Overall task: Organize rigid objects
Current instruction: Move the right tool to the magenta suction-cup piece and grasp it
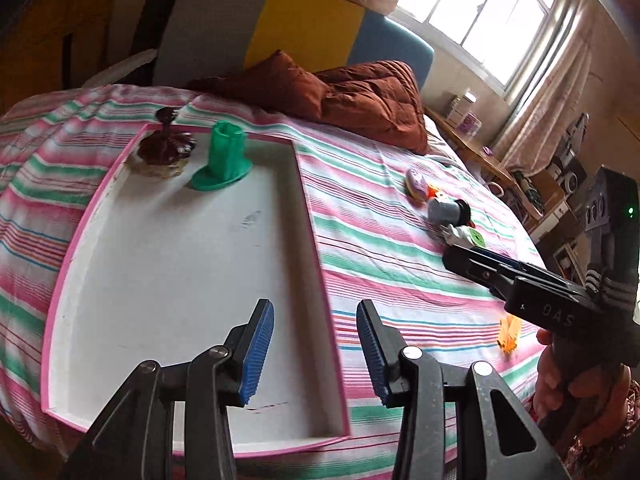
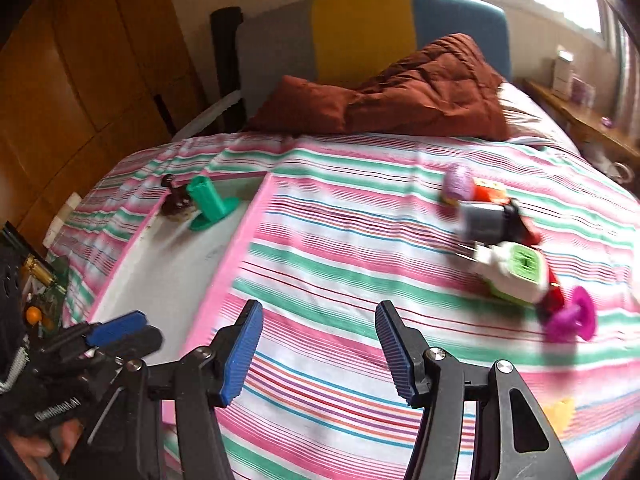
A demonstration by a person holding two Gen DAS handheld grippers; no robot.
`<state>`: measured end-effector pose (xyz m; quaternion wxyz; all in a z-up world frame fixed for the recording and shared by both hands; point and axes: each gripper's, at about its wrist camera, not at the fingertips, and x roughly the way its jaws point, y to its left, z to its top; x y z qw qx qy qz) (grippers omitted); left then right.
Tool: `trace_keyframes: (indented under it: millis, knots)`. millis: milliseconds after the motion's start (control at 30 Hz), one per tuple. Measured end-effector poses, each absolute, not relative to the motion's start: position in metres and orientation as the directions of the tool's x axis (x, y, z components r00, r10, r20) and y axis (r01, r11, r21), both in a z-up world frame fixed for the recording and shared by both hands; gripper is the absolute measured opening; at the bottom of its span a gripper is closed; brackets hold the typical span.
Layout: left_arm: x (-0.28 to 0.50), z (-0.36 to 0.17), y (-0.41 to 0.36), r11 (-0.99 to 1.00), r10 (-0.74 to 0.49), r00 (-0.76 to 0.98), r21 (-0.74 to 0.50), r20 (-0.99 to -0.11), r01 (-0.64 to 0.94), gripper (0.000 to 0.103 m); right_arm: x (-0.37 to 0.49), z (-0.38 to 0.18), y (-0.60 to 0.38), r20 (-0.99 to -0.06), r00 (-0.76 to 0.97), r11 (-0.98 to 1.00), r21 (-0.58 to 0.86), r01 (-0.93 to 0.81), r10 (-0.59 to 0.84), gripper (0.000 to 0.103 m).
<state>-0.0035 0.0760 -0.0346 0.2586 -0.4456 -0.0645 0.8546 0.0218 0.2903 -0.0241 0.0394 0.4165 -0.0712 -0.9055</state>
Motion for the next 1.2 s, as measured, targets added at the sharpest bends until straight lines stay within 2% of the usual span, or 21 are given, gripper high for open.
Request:
trace_keyframes:
  millis: [167,333,467,800,967,1200]
  knots:
    - [0.006,-0.030,0.098,-0.840,0.514,-0.448,-0.324,-0.732,-0.434,0.043,0.043,-0.031,0.346,-0.762,-0.646,-0.982,0.151,-0.112,-0.043,0.059]
    - [0.013,-0.029,0.124,-0.818,0.526,-0.415,-0.309,-0.742,-0.486,0.043,0.055,-0.032,0.409,-0.750,-0.649,-0.959,0.078,-0.272,0.123,0.059]
    - [0.020,-0.027,0.143,-0.795,0.538,-0.390,-0.296,-0.747,-0.529,0.043,0.052,-0.035,0.453,-0.756,-0.625,-0.926,0.070,-0.371,0.193,0.059]
    - [0.033,-0.027,0.168,-0.768,0.534,-0.364,-0.257,-0.763,-0.586,0.043,0.024,-0.062,0.501,-0.816,-0.561,-0.901,0.132,-0.414,0.138,0.059]
    - [0.030,-0.028,0.169,-0.773,0.528,-0.363,-0.256,-0.768,-0.581,0.043,0.045,-0.060,0.540,-0.808,-0.573,-0.827,0.227,-0.515,0.135,0.059]
    - [0.033,-0.032,0.180,-0.766,0.520,-0.348,-0.247,-0.780,-0.593,0.043,0.079,-0.064,0.583,-0.813,-0.555,-0.754,0.252,-0.606,0.175,0.059]
